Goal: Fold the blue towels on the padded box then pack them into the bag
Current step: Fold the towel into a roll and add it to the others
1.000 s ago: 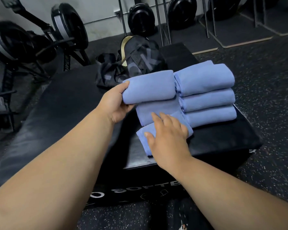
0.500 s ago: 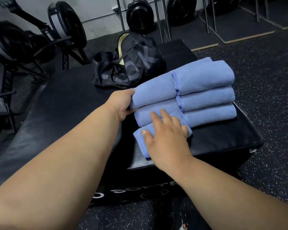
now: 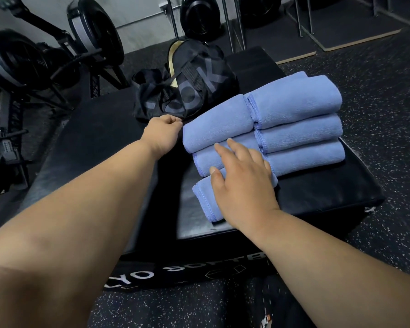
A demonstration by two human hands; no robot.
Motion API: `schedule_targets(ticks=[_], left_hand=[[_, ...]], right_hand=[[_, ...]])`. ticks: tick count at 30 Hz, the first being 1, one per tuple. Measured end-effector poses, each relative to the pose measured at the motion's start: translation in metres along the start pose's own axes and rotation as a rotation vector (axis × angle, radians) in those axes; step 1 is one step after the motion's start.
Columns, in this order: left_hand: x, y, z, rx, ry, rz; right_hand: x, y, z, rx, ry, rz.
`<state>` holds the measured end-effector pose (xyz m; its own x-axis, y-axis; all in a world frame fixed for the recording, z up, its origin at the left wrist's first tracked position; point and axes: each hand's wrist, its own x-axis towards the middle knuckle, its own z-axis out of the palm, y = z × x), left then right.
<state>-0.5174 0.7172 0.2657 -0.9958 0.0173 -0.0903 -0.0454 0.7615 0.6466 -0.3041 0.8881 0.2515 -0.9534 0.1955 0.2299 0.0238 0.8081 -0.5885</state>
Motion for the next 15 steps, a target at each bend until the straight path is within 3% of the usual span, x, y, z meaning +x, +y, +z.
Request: schedule_targets(ticks=[3, 5, 8, 15], left_hand=[[0.017, -0.012, -0.009, 0.532, -0.03, 0.119], [0.021, -0.015, -0.017, 0.72, -0.049, 0.136], [0.032, -0.025, -0.023, 0.872, -0.121, 0.166], [0.046, -0.025, -0.017, 1.111, -0.126, 0.316]], right_hand=[[0.003, 0.0, 0.002, -0.001, 0.006, -0.003], [0.004, -0.001, 0.004, 0.001, 0.014, -0.001], [0.008, -0.001, 0.006, -0.003, 0.019, -0.001], [0.012, -0.005, 0.011, -0.015, 0.03, -0.016]])
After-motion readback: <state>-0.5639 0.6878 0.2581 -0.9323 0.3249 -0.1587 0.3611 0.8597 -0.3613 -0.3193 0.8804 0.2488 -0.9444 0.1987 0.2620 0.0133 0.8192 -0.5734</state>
